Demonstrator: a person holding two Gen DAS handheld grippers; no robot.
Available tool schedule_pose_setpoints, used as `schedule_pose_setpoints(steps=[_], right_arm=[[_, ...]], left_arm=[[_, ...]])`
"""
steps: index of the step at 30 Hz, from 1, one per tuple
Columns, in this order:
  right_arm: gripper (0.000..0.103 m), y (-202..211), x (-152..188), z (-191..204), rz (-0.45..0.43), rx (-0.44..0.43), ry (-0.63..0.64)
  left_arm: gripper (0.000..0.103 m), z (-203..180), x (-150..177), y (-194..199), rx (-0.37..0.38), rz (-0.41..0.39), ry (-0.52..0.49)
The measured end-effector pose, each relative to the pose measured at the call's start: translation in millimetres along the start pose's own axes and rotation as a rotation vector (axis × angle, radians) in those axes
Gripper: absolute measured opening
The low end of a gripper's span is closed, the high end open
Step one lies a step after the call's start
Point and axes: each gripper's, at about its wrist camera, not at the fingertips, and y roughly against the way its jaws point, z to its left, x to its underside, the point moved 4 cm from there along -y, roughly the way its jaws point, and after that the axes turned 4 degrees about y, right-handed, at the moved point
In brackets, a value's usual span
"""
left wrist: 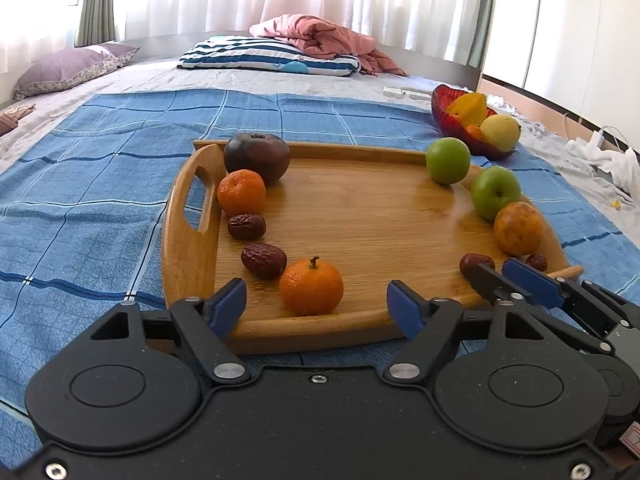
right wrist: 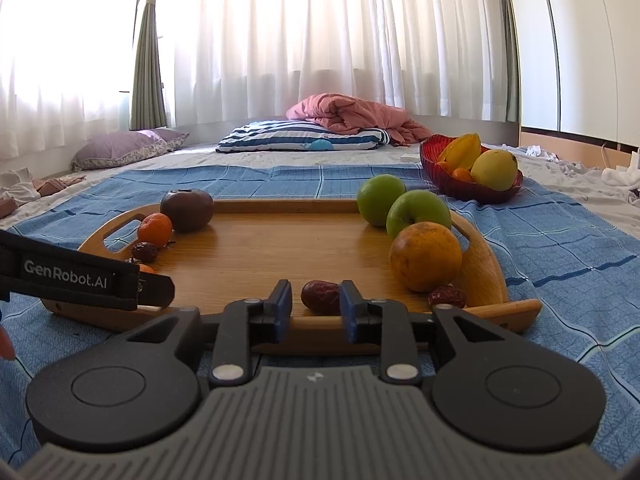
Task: Organize fruits
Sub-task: 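Open the left tool to drop the mandarin while the right tool releases the date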
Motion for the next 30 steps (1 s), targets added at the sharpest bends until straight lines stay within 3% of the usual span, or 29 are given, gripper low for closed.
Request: schedule_pose_setpoints(steps=[6,21,30], right_arm=[[0.056,1.8,0.9,1.6,-0.008,0.009,0.008],[0.087,19.0,1.0,8.2,-0.018,0.058,0.046],[0.091,26.9,7.5,-3.4,0.069,0.101,0.051]], left_arm=[[0.082,-4.9,3.3,6.4,-0.013,-0.013,-0.027],[0.095,-2.4,11.8,25.3,-0.023,-0.024,-0.015],[0.098,3.5,24.8,25.3,-0.038,0.015,0.012]])
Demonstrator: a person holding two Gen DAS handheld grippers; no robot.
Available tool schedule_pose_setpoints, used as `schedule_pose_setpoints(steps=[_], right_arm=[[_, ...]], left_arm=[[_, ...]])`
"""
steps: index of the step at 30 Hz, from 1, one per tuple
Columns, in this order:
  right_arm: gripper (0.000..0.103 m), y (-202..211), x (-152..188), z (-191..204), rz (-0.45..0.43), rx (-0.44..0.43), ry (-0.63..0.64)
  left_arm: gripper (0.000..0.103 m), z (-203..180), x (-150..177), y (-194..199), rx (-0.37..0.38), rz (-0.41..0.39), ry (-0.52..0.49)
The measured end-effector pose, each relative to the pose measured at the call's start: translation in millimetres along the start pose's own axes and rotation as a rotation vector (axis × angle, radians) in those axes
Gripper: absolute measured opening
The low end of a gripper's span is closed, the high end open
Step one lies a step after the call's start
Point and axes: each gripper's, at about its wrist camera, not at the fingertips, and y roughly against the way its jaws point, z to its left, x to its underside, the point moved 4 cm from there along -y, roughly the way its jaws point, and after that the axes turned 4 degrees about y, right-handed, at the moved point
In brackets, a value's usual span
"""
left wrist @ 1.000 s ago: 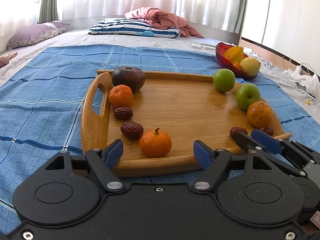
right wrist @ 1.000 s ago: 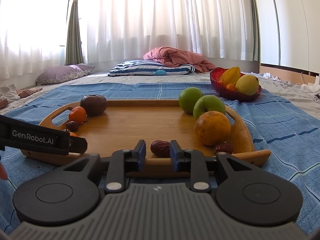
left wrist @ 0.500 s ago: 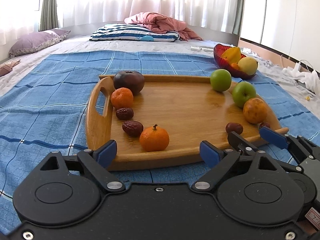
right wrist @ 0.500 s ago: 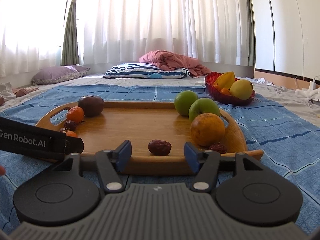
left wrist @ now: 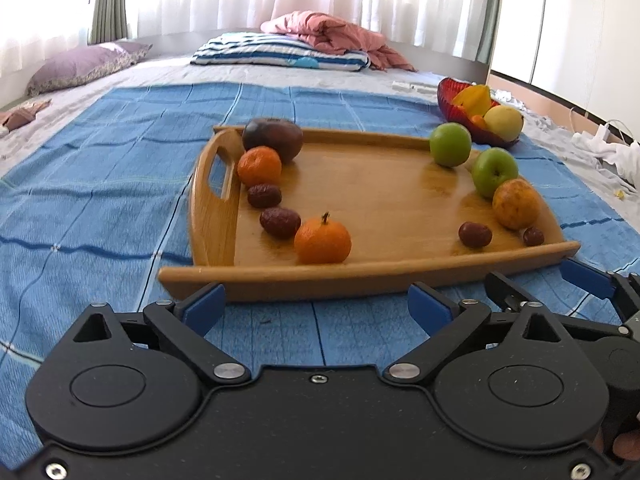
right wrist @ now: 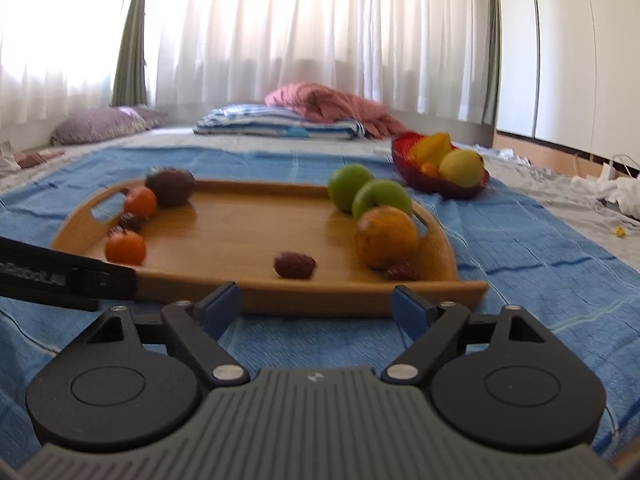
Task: Organize fruits
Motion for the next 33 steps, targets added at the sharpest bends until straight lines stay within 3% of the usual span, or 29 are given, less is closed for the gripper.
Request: schedule_pose_setpoints(steps=[7,33], right_arm=[[0.099,-10.5,12.6,-10.8,0.085,0.003,-0.022],[0.103,-19.6,17.4,-4.2,0.121,-0.006,0.03]], left_arm=[[0.1,-1.3,10.8,-9.1,-0.03,0.027,-0.016],[0.103,-7.1,16.6,-20.9,-0.073,0.023,-0.021]])
